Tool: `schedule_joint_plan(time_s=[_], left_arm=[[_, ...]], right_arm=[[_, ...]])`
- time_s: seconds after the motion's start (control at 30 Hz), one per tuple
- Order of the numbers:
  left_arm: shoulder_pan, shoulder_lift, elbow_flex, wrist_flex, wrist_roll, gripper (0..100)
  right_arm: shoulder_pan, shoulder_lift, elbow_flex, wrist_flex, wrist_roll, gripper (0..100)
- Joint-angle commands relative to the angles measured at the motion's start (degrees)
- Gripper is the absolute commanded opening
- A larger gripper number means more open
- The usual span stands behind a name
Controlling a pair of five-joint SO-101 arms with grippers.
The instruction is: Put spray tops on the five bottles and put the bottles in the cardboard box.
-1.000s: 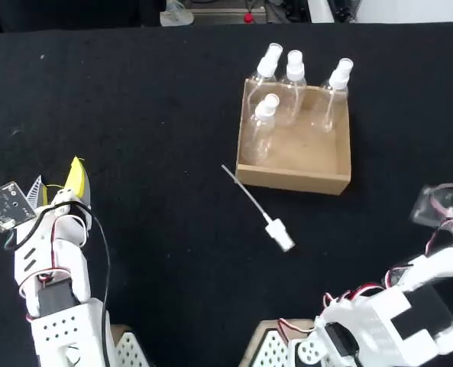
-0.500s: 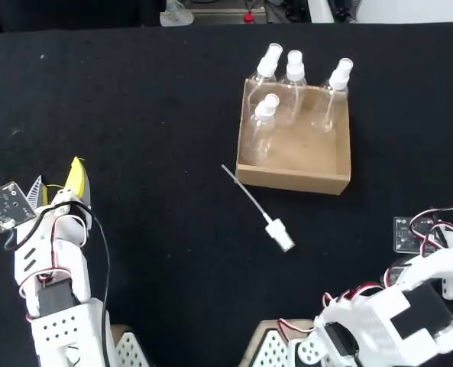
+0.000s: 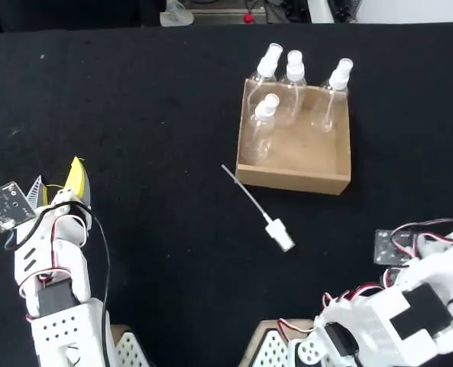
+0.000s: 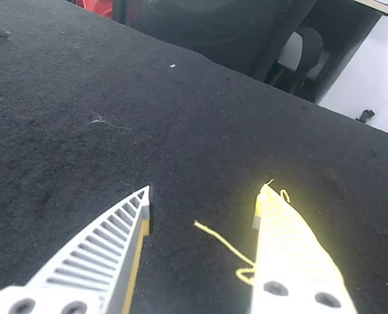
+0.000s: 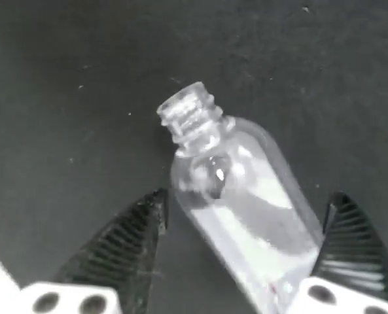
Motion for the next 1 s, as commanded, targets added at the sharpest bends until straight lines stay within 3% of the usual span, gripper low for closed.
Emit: schedule_joint_plan(time_s=[0.0, 0.1, 0.27, 0.5, 0.6, 0.7, 0.87, 0.97], left_arm=[[0.66, -0.7, 1.19, -1.49, -0.09, 25], [0.66, -0.7, 1.19, -1.49, -0.09, 25], [0.66, -0.7, 1.19, -1.49, -0.09, 25], [0.66, -0.7, 1.19, -1.32, -0.09, 25], [0.66, -0.7, 1.19, -1.23, -0.09, 25], [0.66, -0.7, 1.19, -1.23, -0.09, 25], [0.66, -0.7, 1.19, -1.23, -0.09, 25], [0.66, -0.7, 1.19, -1.23, -0.09, 25]], right_arm=[[-0.35, -2.86, 2.07, -5.89, -0.53, 33.2], [-0.88, -2.86, 2.15, -6.77, -9.49, 27.4], [-6.24, -2.86, 2.07, -6.86, -31.74, 1.6], [-9.58, -2.33, -1.54, -6.86, -83.43, 2.1], [-6.68, -2.33, -3.74, -6.86, -100.22, 1.3], [-6.15, -2.33, -4.62, -4.4, -106.99, 7.2], [-7.74, -2.33, -8.22, 6.51, -106.9, 32.6], [-9.14, -2.33, -11.74, 12.48, -106.99, 37.4]])
